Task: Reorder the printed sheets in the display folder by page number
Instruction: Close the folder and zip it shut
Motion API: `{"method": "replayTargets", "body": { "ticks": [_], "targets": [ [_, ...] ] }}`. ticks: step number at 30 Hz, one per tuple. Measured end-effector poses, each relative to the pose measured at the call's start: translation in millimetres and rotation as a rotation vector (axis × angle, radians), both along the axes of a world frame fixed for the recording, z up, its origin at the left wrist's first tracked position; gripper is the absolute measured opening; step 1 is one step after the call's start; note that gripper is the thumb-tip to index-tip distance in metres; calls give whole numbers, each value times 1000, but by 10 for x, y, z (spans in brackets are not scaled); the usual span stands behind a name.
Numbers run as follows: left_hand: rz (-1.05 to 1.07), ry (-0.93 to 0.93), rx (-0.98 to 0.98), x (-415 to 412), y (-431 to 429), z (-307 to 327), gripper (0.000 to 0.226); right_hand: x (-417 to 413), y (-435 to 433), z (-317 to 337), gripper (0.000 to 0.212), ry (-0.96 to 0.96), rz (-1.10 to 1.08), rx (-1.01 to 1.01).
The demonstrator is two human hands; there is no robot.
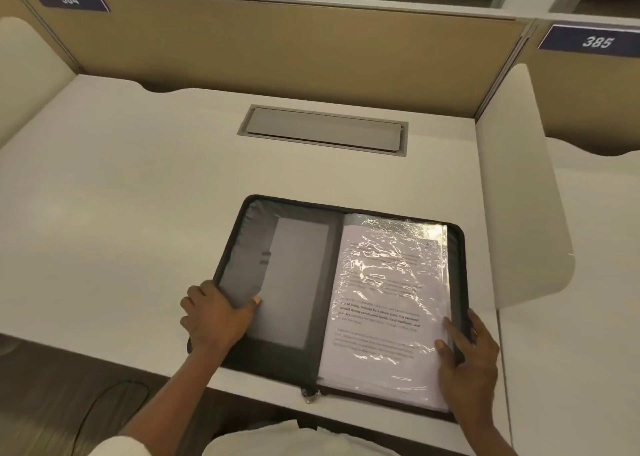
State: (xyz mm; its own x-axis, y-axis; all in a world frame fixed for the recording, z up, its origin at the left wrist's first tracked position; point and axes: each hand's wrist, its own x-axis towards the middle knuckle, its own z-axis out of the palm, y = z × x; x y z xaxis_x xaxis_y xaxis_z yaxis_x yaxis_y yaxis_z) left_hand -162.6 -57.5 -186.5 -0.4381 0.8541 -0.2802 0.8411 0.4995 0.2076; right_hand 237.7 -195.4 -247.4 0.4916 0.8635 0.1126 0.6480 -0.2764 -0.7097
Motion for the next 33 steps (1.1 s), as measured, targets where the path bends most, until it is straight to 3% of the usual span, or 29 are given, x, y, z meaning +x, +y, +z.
{"method": "replayTargets", "body": {
  "ticks": [6, 12, 17, 22, 24, 33],
  "targets": [
    [251, -241, -23, -468, 399, 66, 93, -173, 203, 115, 43, 118, -34, -2],
    [269, -427, 116, -708, 572, 703, 56, -337, 507, 42, 40, 74, -44, 11],
    [63, -516, 229, -470, 614, 1443, 43, -550, 707, 68, 38, 83, -14, 21],
    [-262, -582, 146, 106, 484, 1985, 39, -747, 885, 98, 35, 99, -9, 47],
    [-367, -640, 125, 352, 418, 2012, 45, -786, 924, 92, 34, 109, -11, 45],
    [-606, -724, 77, 1425, 84, 1289, 112, -643, 907, 143, 25, 222, 44, 16]
  ]
}}
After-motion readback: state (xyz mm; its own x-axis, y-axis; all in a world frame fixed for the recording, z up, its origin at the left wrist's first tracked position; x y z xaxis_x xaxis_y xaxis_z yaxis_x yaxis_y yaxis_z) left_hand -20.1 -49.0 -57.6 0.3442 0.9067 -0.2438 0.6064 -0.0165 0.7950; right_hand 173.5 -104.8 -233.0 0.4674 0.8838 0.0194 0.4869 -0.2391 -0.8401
